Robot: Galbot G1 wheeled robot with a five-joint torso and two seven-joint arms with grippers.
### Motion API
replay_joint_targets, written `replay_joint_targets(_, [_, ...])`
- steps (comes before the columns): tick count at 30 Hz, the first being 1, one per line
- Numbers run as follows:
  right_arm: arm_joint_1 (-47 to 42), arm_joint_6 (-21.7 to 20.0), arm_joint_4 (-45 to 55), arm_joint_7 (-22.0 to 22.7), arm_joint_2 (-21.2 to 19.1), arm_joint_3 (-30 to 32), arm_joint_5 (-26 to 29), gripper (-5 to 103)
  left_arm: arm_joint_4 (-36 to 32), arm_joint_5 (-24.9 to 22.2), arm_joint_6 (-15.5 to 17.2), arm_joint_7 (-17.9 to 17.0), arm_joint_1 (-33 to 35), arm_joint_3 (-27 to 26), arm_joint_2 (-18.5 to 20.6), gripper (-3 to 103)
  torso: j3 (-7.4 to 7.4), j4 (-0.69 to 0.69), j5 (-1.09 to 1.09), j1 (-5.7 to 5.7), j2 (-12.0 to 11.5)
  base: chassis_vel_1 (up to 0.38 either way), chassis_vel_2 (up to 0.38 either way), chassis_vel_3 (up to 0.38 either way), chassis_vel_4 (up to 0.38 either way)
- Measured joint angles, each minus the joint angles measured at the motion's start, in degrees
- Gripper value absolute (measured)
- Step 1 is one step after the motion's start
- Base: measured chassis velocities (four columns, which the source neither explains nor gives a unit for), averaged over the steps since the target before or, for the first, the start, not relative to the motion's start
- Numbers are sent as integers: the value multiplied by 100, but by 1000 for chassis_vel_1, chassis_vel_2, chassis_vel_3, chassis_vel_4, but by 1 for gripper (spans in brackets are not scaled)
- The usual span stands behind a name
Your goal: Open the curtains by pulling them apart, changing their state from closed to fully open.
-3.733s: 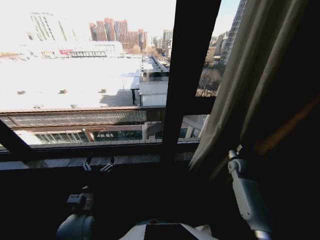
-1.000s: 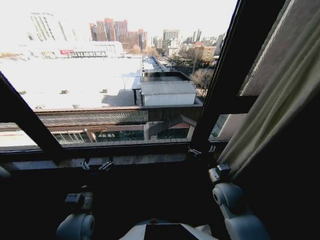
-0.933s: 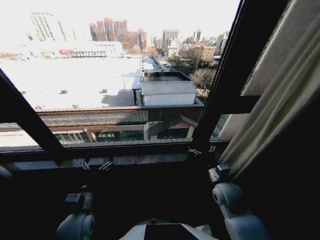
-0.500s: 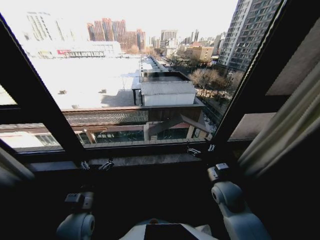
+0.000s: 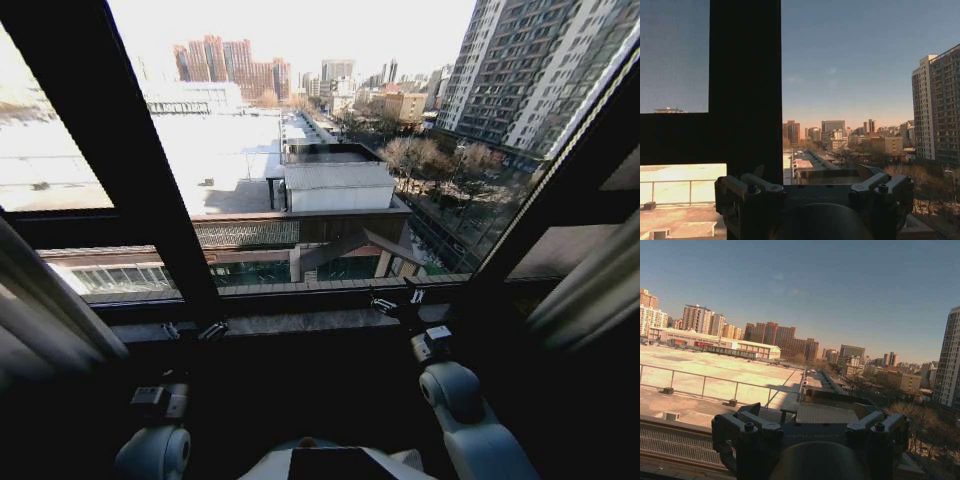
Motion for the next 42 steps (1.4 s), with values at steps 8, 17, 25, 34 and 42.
replay_joint_targets(8, [31, 0, -40, -14, -5, -17, -4, 100, -1, 28, 35, 2, -19, 20, -12, 100, 0, 0, 2, -1, 0, 362, 357, -352, -349])
replay_joint_targets(17, [37, 2, -76, -14, 10, -30, -6, 100, 33, 41, 57, -2, -36, 17, -16, 100, 0, 0, 0, 1, 0, 331, 355, -325, -367])
replay_joint_targets(25, [98, 135, -159, -11, 9, -32, -3, 100, 107, 42, 57, -21, -80, 8, -23, 100, 0, -1, 0, -1, 1, 368, 347, -371, -352])
replay_joint_targets(34, [123, 124, -93, -18, 3, -119, 276, 100, 172, 64, 21, -54, -86, -46, -20, 100, 0, 0, -4, 0, 1, 243, 243, -239, -249])
replay_joint_targets(42, [106, 123, -125, -15, -2, -93, 264, 100, 190, 50, 38, -233, -71, -88, -13, 100, 0, -1, 6, 0, 0, -10, -9, 3, 1])
